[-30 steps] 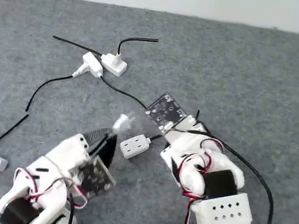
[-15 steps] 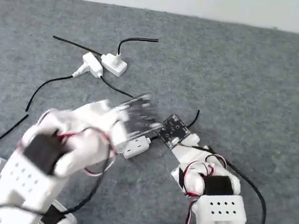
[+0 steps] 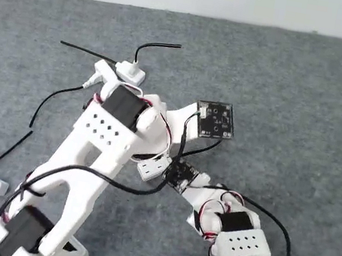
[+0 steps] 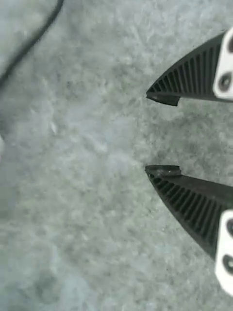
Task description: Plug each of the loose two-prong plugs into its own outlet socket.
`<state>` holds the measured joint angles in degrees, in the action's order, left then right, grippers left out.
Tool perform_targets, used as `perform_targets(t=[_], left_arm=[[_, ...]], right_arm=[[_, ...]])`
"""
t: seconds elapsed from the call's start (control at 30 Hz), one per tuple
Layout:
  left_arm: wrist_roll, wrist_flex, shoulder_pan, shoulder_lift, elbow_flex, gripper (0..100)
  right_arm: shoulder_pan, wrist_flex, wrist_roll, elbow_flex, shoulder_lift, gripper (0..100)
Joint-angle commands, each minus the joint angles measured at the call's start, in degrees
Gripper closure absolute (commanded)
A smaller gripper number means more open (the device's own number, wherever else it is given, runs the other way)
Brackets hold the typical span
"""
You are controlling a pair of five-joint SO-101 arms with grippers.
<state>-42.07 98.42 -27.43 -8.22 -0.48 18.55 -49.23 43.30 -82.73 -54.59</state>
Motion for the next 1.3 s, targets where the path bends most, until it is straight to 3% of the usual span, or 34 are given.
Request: perform_targets(t=[0.0,0.47,0.67,0.9,1.27], left_arm=[[-7.03,2.11,0.26,0.26,-2.86,99],[-22.07,0.88,2.20,0.44,1.63,99],[-11.60,-8.18,7.03,1.41,1.98,99],[4.04,-8.97,7.82,10.46,1.71,99],[16.35,-7.82,4.84,15.56,-0.31,99]], right_arm=[[0.31,1.01,1.49,0.44,-1.01,78.3],[0.48,-1.89,5.54,0.35,-1.01,78.3],[0.31,-1.80,5.45,0.44,-1.01,78.3],[0.31,-1.63,5.36,0.44,-1.01,78.4],[0.31,-0.48,5.36,0.00,-1.01,78.5]])
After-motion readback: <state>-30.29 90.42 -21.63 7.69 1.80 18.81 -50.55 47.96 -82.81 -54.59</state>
